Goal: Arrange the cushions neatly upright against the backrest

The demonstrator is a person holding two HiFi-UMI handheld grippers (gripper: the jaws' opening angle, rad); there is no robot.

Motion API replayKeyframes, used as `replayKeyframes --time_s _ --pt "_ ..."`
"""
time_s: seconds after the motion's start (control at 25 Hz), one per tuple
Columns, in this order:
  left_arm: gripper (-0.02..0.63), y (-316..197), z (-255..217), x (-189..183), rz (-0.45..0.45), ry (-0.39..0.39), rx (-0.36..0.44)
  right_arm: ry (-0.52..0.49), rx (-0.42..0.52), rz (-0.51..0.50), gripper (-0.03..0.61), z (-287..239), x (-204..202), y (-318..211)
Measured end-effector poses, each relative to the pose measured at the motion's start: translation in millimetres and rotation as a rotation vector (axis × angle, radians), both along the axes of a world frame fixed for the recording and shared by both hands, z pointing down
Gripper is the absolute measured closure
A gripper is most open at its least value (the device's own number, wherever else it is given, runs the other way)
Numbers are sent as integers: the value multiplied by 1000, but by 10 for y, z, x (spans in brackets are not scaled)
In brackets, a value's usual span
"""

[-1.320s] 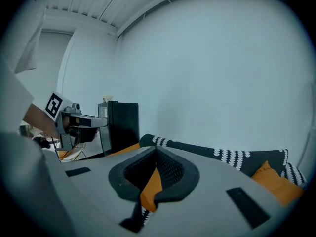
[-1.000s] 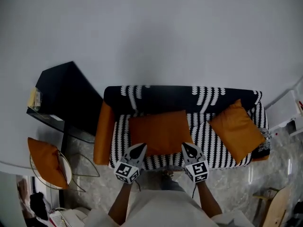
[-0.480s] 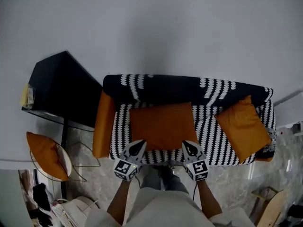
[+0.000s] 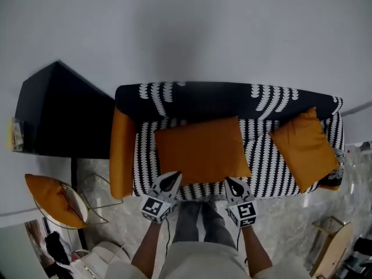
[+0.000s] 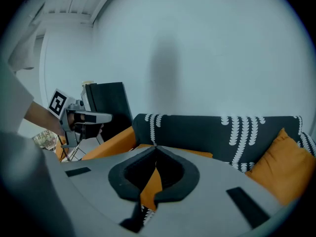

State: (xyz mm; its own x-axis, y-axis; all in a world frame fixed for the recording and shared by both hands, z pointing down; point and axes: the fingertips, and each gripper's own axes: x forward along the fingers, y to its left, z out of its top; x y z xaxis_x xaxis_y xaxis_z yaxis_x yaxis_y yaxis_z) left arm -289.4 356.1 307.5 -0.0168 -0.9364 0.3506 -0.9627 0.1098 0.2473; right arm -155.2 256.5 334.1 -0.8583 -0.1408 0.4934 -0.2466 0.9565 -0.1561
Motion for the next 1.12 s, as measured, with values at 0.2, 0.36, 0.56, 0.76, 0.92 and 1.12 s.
replayKeyframes --time_s 0.2,0.36,0.56,0.76,0.92,1.12 --pt "584 26 536 -146 -7 47 -32 53 -49 17 549 550 -42 34" --pt "584 223 1014 -306 -59 72 -65 100 -71 42 549 1068 40 -33" --pt "583 608 1612 -346 -134 103 -104 160 -67 56 549 1625 364 -202" --pt "583 867 2025 -206 -180 116 -148 166 -54 73 548 2018 592 -346" --pt "583 1020 2288 -14 -221 126 -141 170 -52 77 549 2252 689 -355" --pt "581 1239 2533 192 -267 95 -213 184 -49 86 545 2514 989 -343"
